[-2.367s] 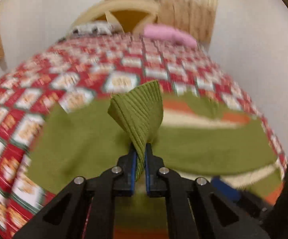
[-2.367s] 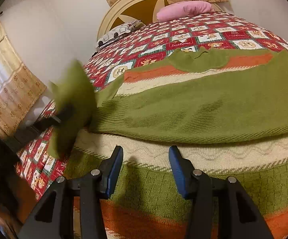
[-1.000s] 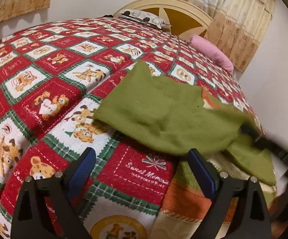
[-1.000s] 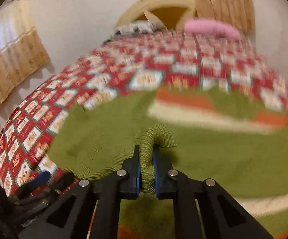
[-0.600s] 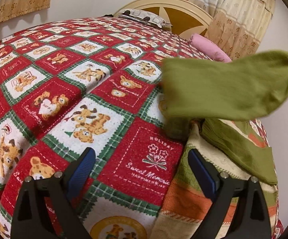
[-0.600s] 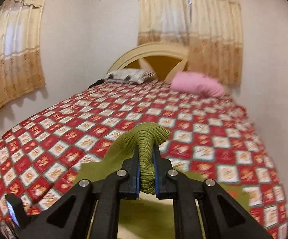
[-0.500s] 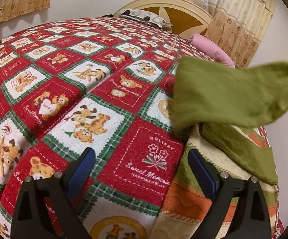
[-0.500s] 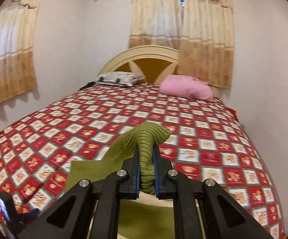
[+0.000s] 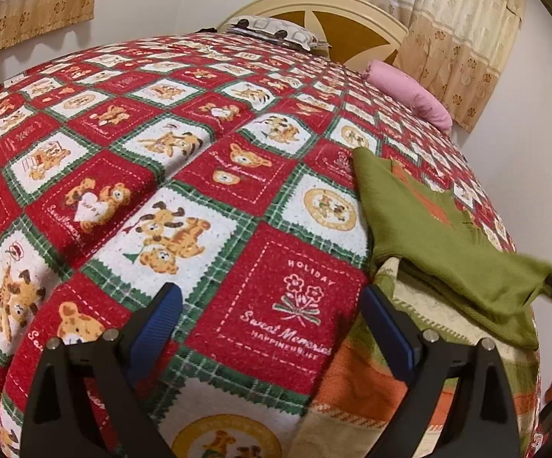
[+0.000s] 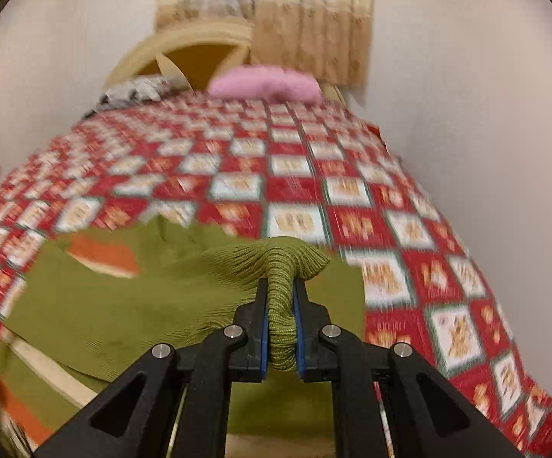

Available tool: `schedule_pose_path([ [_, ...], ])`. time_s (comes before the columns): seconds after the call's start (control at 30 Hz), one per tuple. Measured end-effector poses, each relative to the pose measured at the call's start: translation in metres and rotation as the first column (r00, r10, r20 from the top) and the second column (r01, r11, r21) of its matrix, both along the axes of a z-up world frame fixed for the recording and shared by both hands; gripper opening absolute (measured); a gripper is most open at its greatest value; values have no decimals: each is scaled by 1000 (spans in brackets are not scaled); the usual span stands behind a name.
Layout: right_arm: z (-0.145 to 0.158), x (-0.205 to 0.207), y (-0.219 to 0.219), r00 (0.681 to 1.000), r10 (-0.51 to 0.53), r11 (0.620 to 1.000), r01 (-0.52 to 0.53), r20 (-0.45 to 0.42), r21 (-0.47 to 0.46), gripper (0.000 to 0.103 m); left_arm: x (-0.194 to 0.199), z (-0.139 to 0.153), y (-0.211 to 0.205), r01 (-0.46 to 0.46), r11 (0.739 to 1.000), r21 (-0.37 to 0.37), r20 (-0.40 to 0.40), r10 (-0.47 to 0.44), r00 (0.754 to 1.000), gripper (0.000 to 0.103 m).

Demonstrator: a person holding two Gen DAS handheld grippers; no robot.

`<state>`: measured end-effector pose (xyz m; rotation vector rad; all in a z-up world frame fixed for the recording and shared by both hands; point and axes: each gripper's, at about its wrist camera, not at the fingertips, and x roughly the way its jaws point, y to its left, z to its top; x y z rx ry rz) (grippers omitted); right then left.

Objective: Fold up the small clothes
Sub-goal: 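Grasp the folded sleeve cuff with the right tool and straighten it along the body, then open the right tool and withdraw both tools from the sweater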

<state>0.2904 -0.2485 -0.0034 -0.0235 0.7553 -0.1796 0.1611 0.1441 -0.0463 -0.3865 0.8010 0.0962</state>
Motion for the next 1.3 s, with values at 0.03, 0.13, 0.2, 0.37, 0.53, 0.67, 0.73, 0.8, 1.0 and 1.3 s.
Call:
schedule_pose_path([
  [0.03,-10,1,-2,1000,-6,1000,6,-21,7,10,1,1,-2,11,1000,10,-5,-11,1000,98],
  [0.13,-32,-1,-3,998,0,1000,1,-59,12,10,4,7,-15,79,996,50,-14,-79,997,98],
  [0.2,-37,-3,-5,998,4,999,-2,-66,33,10,7,16,-29,136,984,110,-1,-137,991,98],
  [0.37,-33,-6,-12,999,6,997,-2,-44,76,10,46,14,-63,172,935,312,-102,-147,984,98],
  [0.53,-32,-12,-23,999,-6,989,12,-37,147,10,81,7,-44,86,969,232,-164,-48,985,100],
  [0.67,-44,-9,-29,997,-2,983,16,-78,182,10,74,-1,-28,25,989,143,-147,-4,989,100],
  [0.73,-52,-4,-31,993,10,978,14,-113,206,10,66,-3,-30,22,987,161,-122,-2,993,100],
  [0.8,-52,-3,-35,993,14,972,14,-118,235,11,66,-4,-34,42,981,187,-133,-17,991,101],
  [1.0,-25,-44,-64,992,-120,969,127,-45,214,21,57,-1,-32,95,976,196,-139,-68,988,102],
  [1.3,-1,-55,-21,1000,30,988,-31,10,154,21,30,27,-26,43,967,250,-26,-38,999,101],
])
